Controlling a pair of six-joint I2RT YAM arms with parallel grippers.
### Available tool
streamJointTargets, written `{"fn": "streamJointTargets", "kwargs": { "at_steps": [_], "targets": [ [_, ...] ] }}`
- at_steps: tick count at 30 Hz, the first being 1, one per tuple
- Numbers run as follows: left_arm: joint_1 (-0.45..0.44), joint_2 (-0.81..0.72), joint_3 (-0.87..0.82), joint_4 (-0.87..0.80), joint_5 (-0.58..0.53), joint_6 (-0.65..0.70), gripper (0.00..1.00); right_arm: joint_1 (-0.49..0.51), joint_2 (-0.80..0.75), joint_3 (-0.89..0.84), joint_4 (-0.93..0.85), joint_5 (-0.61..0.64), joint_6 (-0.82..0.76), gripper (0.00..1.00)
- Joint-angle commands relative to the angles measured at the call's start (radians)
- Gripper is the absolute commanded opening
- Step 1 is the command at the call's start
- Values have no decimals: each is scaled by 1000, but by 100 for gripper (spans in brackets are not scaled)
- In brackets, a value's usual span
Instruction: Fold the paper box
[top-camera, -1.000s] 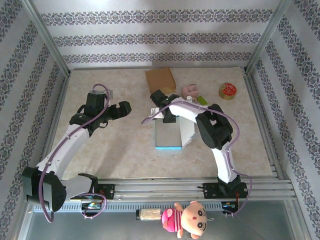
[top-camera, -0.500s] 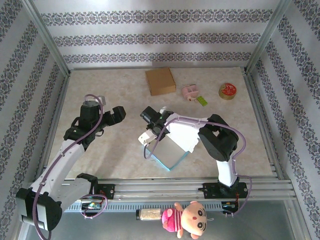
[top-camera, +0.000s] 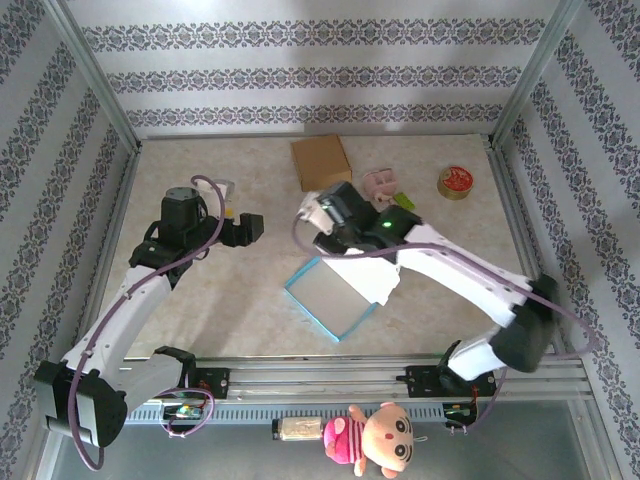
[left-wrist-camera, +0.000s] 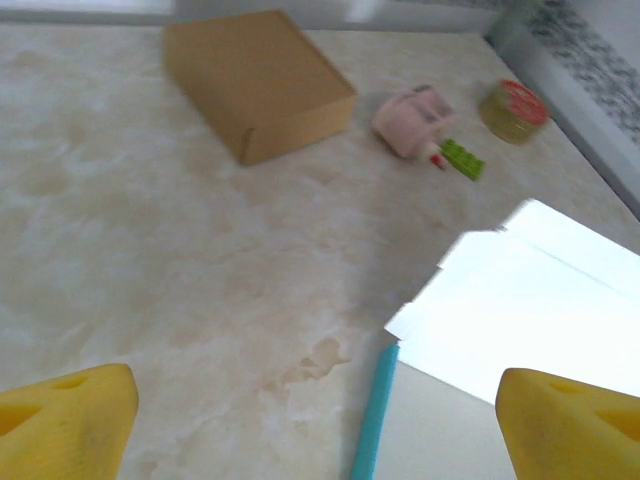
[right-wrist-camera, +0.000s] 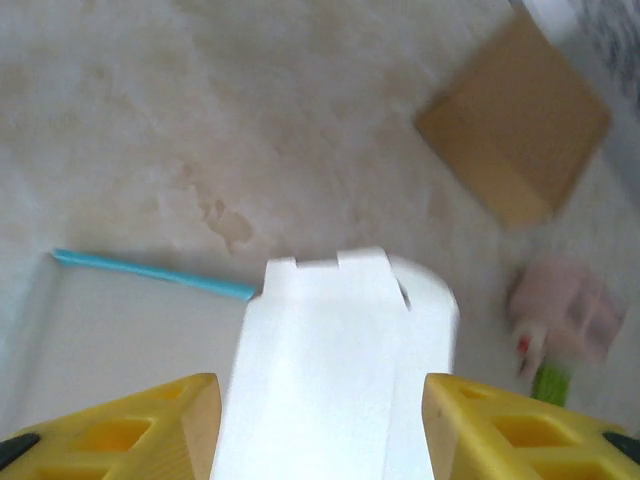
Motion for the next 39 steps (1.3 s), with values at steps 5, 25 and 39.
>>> {"fn": "streamJointTargets", "kwargs": {
  "at_steps": [5, 25, 39],
  "targets": [
    [-132, 1, 40, -12, 264, 396, 95, -12, -282, -155, -491, -122, 946, 61],
    [-397, 25, -4, -70, 51, 459, 100, -224, -281, -504, -46, -126, 466, 29],
    [-399, 81, 146, -192, -506, 72, 100, -366, 83, -257, 217, -414, -104, 6]
  ]
}}
